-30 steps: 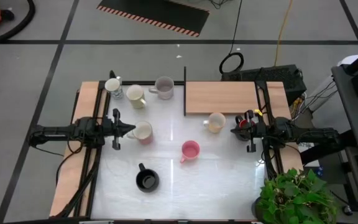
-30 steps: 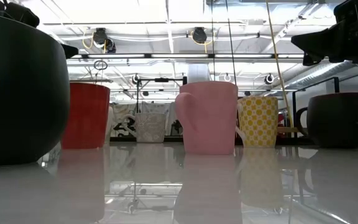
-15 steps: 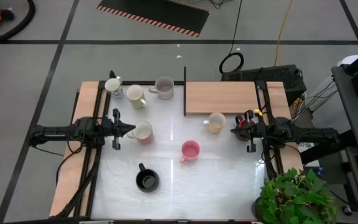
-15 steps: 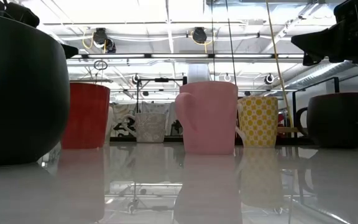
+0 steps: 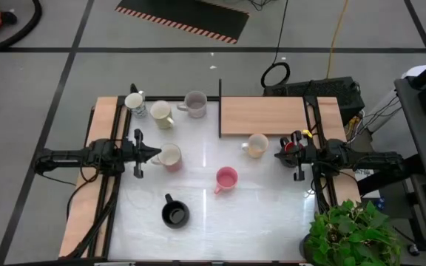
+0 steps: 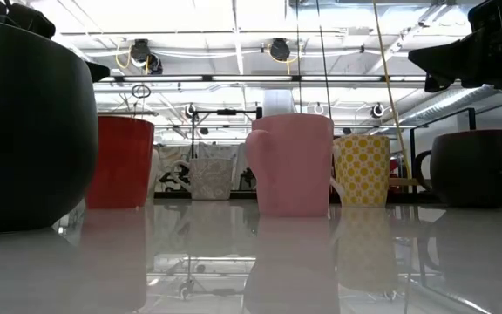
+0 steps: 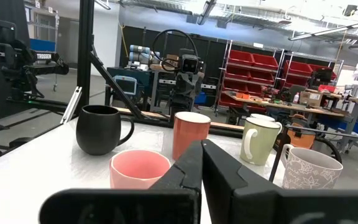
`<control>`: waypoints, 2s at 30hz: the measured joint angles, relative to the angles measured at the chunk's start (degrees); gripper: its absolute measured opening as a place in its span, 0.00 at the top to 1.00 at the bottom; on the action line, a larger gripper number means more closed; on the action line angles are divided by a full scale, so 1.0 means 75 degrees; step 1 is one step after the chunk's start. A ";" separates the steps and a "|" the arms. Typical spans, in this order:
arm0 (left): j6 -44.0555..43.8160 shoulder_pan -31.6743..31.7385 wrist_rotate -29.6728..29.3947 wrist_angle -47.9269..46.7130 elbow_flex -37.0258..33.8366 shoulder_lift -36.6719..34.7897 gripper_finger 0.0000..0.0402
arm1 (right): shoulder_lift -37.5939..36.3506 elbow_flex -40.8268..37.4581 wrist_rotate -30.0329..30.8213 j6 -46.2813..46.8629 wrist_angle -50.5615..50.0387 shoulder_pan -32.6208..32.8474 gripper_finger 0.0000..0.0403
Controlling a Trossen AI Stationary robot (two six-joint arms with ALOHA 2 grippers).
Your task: Place coffee mugs
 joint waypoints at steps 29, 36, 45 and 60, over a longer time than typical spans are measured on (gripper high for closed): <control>-0.0003 -0.0003 0.0000 0.0000 0.0000 0.0000 0.99 | -0.0002 0.0002 0.0000 0.0000 0.0000 -0.0002 1.00; 0.0000 -0.0001 0.0000 -0.0003 -0.0002 -0.0002 0.99 | 0.0000 0.0001 0.0407 -0.0766 0.0001 0.0000 1.00; -0.0001 0.0000 0.0000 0.0000 0.0000 -0.0001 0.99 | -0.0002 0.0000 0.0603 -0.0950 0.0002 -0.0002 1.00; 0.0140 -0.0001 0.0000 0.0003 0.0000 -0.0002 0.99 | 0.0000 0.0001 0.0603 -0.1960 0.0005 -0.0002 1.00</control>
